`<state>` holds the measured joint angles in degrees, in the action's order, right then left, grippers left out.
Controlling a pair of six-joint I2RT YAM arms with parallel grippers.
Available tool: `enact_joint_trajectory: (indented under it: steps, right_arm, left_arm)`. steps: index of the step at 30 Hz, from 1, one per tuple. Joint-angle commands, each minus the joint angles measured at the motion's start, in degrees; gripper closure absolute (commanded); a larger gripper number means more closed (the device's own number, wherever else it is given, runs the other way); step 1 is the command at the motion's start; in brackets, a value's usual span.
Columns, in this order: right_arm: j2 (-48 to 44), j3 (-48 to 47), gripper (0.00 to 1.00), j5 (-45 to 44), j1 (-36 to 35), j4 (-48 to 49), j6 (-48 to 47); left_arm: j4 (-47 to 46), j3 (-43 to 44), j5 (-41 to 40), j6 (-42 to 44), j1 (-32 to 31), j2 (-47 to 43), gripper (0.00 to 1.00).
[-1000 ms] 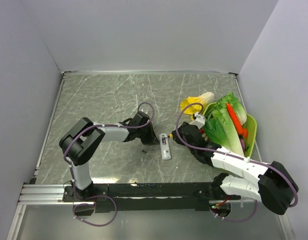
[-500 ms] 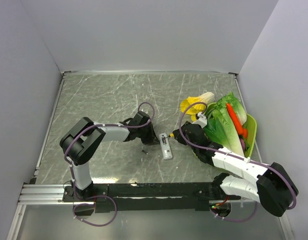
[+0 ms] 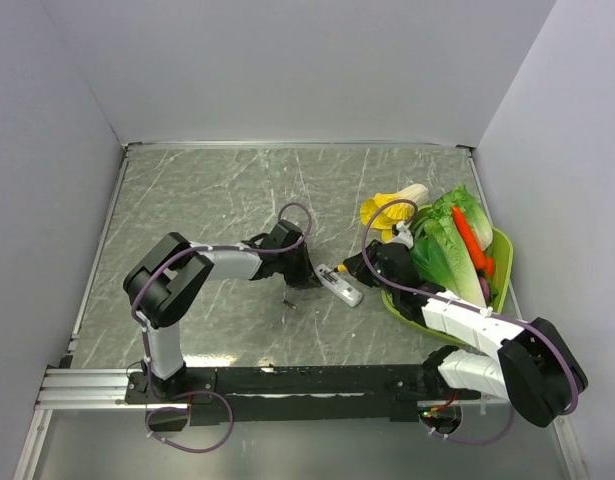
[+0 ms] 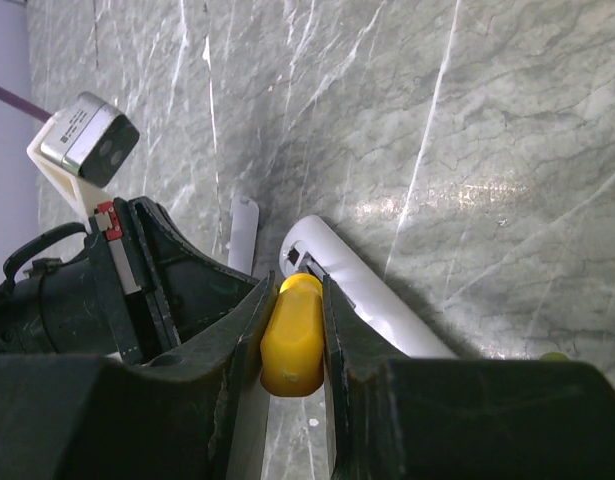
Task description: Unload the batteries from the remote control
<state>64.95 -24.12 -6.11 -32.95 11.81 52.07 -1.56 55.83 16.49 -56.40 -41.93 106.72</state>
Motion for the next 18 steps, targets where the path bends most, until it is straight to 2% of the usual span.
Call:
enact_joint_trajectory:
  steps: [1, 18]
  right_arm:
    - [-0.17, 0.48, 1.0, 4.7, -0.01, -5.57, -2.15]
    - [-5.71, 0.21, 1.0, 5.67, 0.25, -9.0, -4.44]
  left_arm:
    - [2.87, 2.61, -3.57, 1.91, -0.17, 0.07, 0.99]
    - [2.62, 2.88, -3.13, 1.47, -0.17, 1.21, 0.99]
